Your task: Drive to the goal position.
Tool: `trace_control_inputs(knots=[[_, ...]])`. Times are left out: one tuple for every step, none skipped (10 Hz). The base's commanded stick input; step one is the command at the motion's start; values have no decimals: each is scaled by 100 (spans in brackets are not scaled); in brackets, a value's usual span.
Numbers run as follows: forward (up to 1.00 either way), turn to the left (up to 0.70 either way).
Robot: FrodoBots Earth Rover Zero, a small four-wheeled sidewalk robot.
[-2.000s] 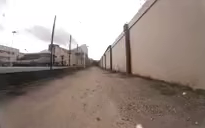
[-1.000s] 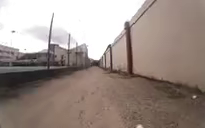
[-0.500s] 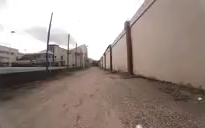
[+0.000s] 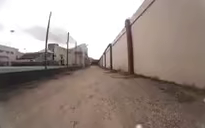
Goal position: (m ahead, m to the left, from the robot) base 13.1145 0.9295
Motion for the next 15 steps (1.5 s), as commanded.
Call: trace_control_inputs(knots=[[30, 0], [30, 0], [30, 0], [30, 0], [30, 0], [30, 0], [30, 0], [30, 0], [30, 0], [30, 0], [30, 0], [30, 0], [30, 0], [30, 0], [30, 0]])
